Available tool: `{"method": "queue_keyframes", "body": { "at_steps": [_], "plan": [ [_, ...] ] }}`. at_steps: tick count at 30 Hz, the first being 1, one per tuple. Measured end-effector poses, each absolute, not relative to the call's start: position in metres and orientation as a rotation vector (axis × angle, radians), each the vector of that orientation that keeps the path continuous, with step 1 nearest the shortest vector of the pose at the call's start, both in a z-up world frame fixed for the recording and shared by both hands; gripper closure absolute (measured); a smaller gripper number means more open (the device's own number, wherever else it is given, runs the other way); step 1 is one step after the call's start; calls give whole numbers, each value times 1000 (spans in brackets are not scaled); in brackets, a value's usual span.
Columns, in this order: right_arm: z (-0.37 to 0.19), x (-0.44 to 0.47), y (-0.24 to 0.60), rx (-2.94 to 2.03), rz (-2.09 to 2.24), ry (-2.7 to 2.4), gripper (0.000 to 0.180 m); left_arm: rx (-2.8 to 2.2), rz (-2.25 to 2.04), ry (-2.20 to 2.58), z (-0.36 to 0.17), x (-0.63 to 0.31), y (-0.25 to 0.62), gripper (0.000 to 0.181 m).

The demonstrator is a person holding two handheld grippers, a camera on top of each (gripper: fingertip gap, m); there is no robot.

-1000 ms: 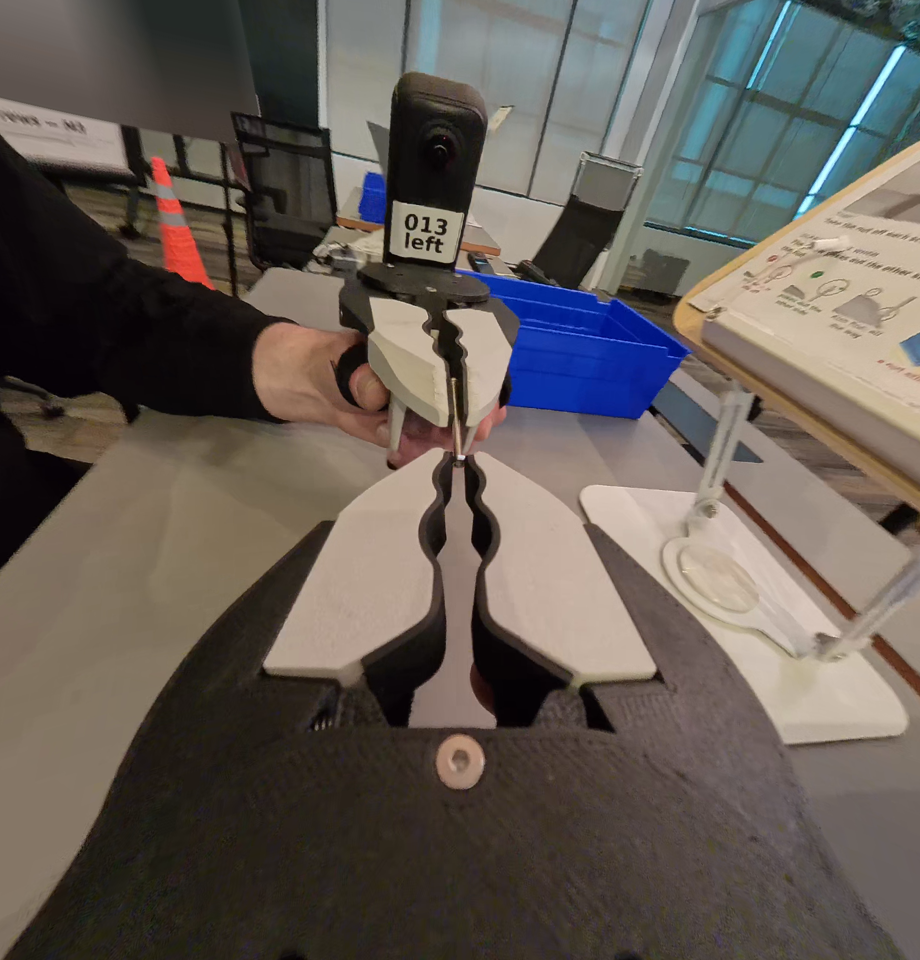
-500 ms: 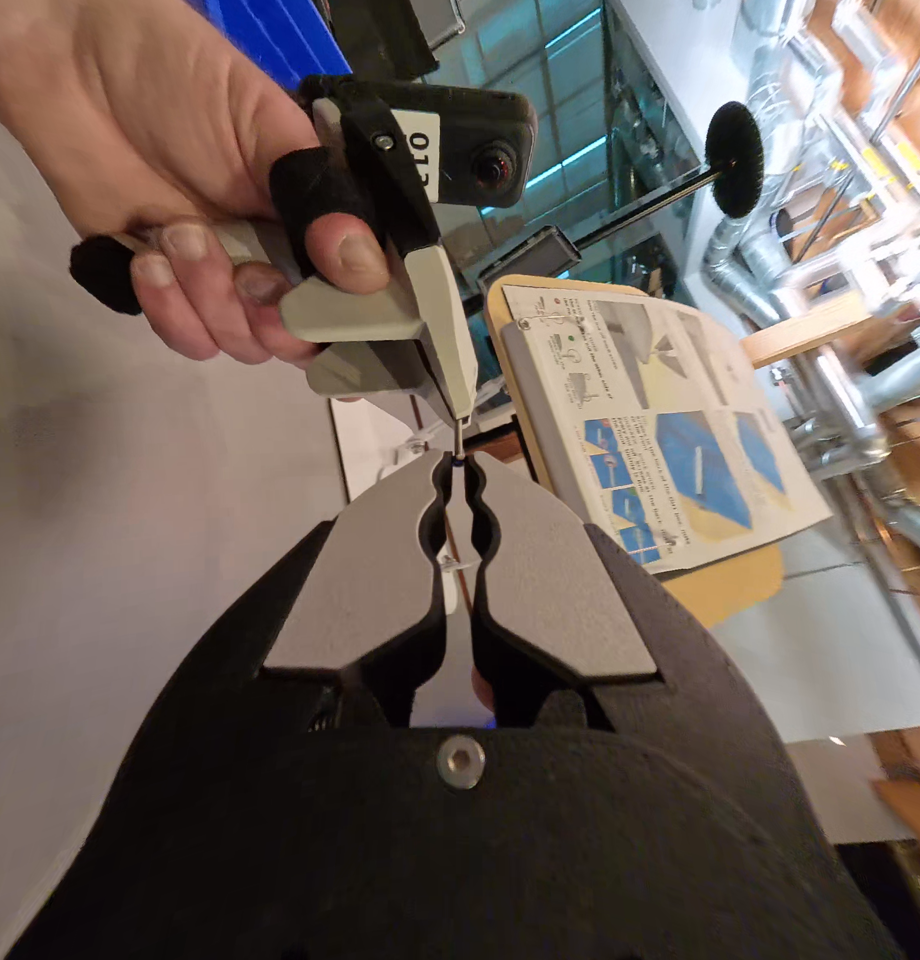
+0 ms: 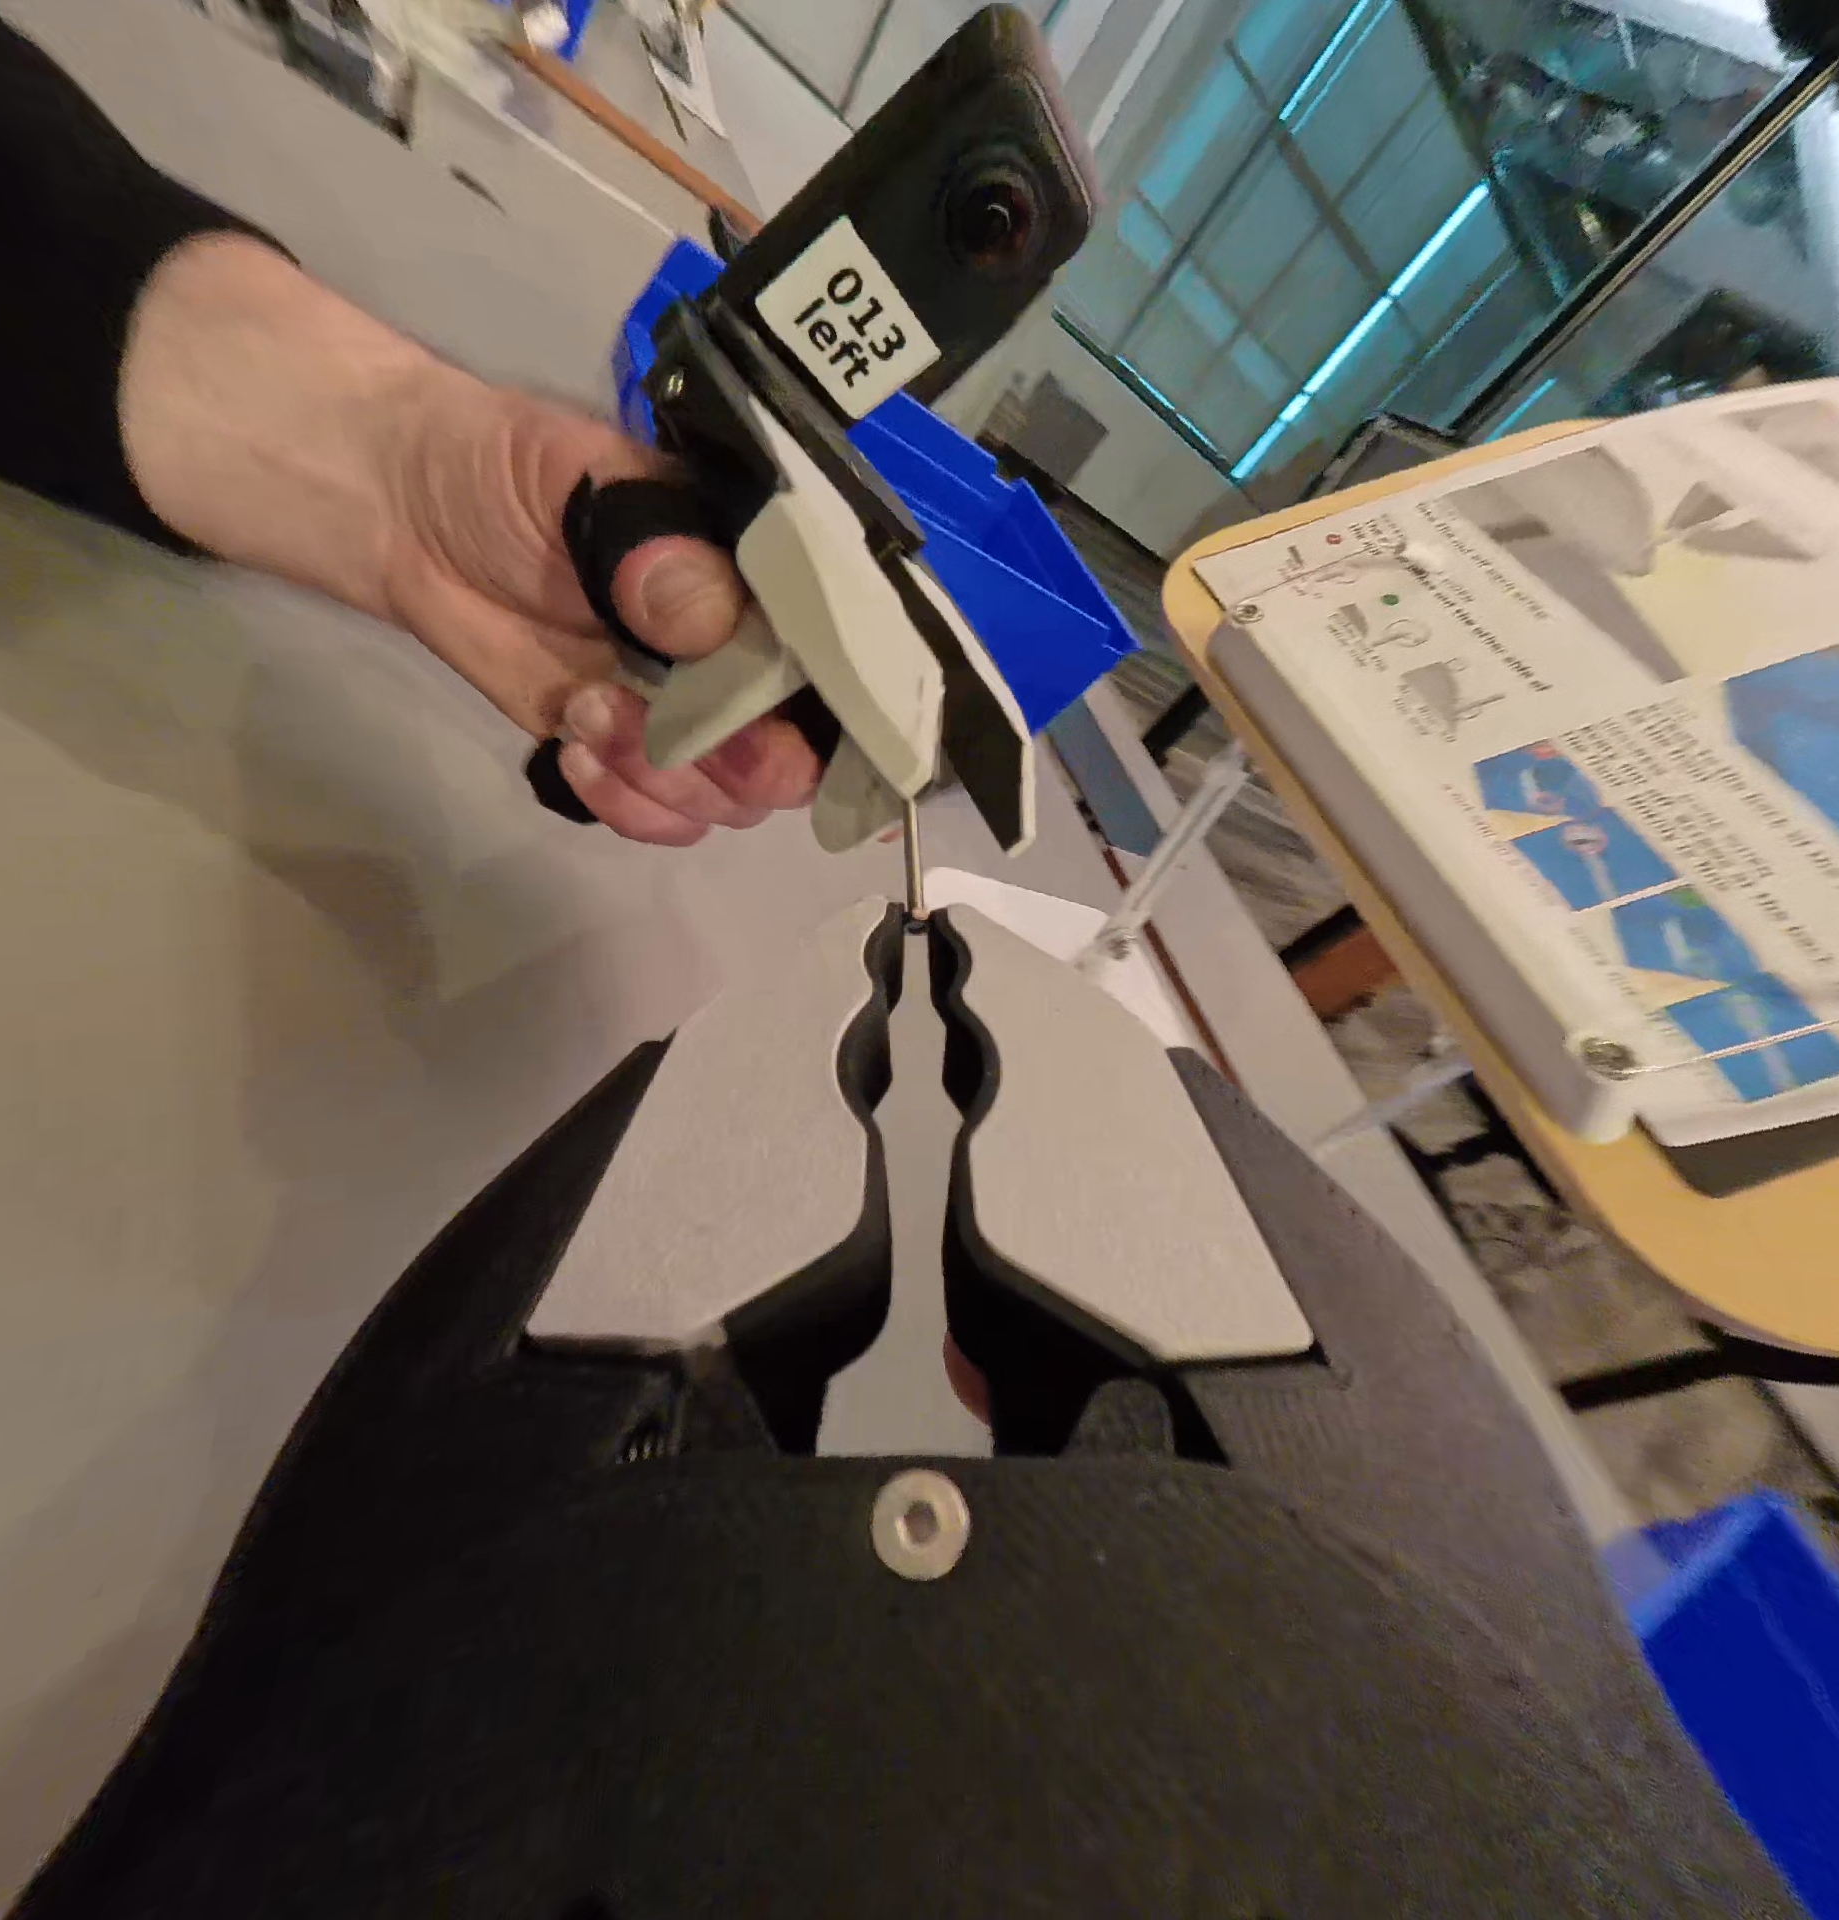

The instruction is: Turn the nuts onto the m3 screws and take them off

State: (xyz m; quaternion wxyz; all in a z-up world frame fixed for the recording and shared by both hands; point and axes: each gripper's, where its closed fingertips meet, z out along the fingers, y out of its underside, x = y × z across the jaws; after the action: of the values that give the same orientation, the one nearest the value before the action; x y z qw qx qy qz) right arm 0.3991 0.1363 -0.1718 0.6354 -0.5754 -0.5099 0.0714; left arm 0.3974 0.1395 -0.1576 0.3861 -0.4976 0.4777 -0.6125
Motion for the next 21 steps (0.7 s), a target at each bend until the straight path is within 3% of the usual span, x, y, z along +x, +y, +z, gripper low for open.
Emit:
{"method": "queue_keyframes", "body": {
  "at_steps": [8, 14, 21],
  "plan": [
    [-172, 401, 134, -1367, 422, -1099, 175, -1172, -1326, 1352, -166, 403, 128, 159],
    [-173, 396, 128, -1380, 565, -1092, 175, -1128, -1292, 1374, -165, 402, 124, 175],
    [-170, 396, 128, -1371, 580, -1083, 175, -1123, -1311, 1380, -162, 402, 121, 179]
  ]
}}
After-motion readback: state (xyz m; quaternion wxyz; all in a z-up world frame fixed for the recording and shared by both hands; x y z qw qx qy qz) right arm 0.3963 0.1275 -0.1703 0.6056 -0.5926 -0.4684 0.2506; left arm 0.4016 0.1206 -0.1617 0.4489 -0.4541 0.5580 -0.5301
